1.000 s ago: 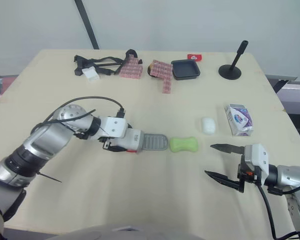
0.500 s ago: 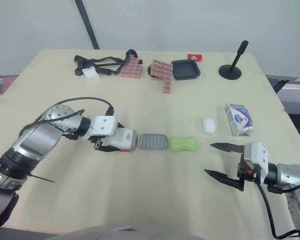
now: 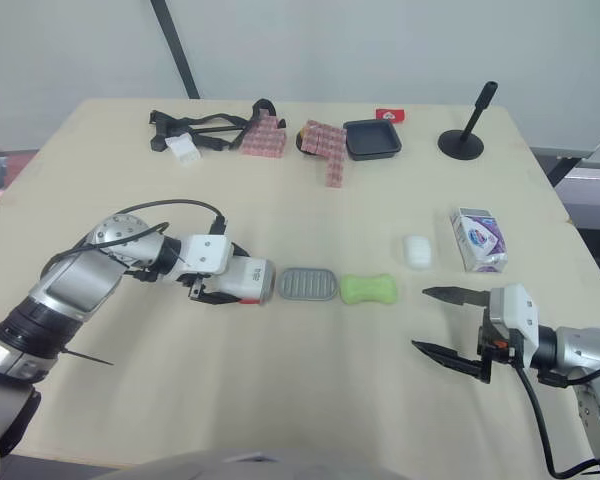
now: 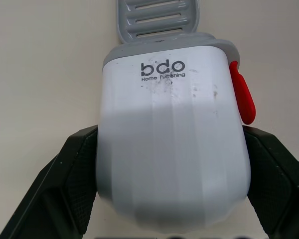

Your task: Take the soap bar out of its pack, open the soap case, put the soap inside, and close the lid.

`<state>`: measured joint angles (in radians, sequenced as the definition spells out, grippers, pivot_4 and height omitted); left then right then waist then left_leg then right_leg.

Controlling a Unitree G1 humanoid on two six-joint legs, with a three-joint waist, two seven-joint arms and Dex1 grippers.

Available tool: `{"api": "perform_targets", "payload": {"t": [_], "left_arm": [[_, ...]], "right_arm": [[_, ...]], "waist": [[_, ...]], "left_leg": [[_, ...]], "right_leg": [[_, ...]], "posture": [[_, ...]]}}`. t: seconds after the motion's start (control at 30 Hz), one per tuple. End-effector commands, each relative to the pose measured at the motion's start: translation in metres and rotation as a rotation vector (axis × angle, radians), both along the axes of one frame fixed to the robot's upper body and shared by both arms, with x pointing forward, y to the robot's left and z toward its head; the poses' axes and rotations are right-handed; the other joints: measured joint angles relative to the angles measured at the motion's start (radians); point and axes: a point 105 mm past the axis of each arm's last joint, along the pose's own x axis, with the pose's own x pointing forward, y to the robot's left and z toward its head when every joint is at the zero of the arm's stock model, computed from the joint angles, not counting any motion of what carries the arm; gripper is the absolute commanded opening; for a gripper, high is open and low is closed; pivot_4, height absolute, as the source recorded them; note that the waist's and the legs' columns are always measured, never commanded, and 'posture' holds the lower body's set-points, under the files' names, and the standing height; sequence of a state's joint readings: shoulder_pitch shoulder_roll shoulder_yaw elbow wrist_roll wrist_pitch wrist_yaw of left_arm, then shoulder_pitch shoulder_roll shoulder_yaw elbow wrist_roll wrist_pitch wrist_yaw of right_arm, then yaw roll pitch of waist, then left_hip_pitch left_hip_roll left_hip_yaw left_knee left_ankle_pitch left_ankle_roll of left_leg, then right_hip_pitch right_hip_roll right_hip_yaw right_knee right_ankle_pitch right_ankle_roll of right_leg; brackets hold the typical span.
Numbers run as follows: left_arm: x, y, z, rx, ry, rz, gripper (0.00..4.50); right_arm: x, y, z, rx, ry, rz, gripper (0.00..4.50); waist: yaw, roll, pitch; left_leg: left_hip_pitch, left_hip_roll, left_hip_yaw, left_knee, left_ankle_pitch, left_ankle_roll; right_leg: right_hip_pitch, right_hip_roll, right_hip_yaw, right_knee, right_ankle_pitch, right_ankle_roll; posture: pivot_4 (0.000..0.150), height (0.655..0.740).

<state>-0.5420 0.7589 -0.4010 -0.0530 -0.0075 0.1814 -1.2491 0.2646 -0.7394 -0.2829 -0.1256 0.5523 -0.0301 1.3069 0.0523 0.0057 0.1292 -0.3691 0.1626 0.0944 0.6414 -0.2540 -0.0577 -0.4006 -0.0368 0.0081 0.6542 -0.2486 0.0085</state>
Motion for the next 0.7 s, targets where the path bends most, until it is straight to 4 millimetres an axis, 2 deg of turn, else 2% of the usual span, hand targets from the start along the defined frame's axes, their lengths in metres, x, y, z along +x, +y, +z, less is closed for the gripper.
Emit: {"api": "perform_targets", "payload": {"t": [0.03,0.07,0.37,0.5,0.63,0.7], "left_arm": [[0.003,0.005,0.005,-0.016,-0.012,0.016,3.48],[0.003,0.005,0.005,-0.017,-0.011,0.016,4.49],[0.003,0.008,0.014,-0.051,-0.016,0.005,4.49],[0.001,0.007,0.024,-0.102,-0.022,-0.012,4.49],[-0.004,0.004,0.037,-0.208,0.020,-0.011,4.49],[-0.008,0.000,0.051,-0.335,0.035,-0.007,4.49]], "right_arm": [[0.000,-0.003,0.006,-0.017,-0.031,0.004,4.48],[0.000,-0.003,0.006,-0.017,-0.031,0.004,4.50],[0.000,-0.001,0.007,-0.016,-0.028,0.004,4.50],[0.001,-0.002,0.008,-0.017,-0.027,0.002,4.50],[0.002,-0.004,0.008,-0.019,-0.028,-0.001,4.50],[0.002,-0.005,0.008,-0.030,-0.021,-0.002,4.50]], "waist": [[0.000,0.000,0.000],[0.000,0.000,0.000],[0.000,0.000,0.000],[-0.001,0.000,0.000],[-0.001,0.000,0.000],[-0.001,0.000,0.000]], "left_leg": [[0.000,0.000,0.000,0.000,0.000,0.000],[0.000,0.000,0.000,0.000,0.000,0.000],[0.000,0.000,0.000,0.000,0.000,0.000],[0.000,0.000,0.000,0.000,0.000,0.000],[0.000,0.000,0.000,0.000,0.000,0.000],[0.000,0.000,0.000,0.000,0.000,0.000]], "right_leg": [[0.000,0.000,0.000,0.000,0.000,0.000],[0.000,0.000,0.000,0.000,0.000,0.000],[0.000,0.000,-0.001,0.000,0.000,0.000],[0.000,0.000,-0.001,0.000,0.000,0.000],[0.000,0.000,-0.001,0.000,0.000,0.000],[0.000,-0.001,-0.001,0.000,0.000,0.000]], "posture": [[0.150,0.7374],[0.150,0.7374],[0.150,0.7374],[0.150,0.7374],[0.150,0.7374],[0.150,0.7374]]}}
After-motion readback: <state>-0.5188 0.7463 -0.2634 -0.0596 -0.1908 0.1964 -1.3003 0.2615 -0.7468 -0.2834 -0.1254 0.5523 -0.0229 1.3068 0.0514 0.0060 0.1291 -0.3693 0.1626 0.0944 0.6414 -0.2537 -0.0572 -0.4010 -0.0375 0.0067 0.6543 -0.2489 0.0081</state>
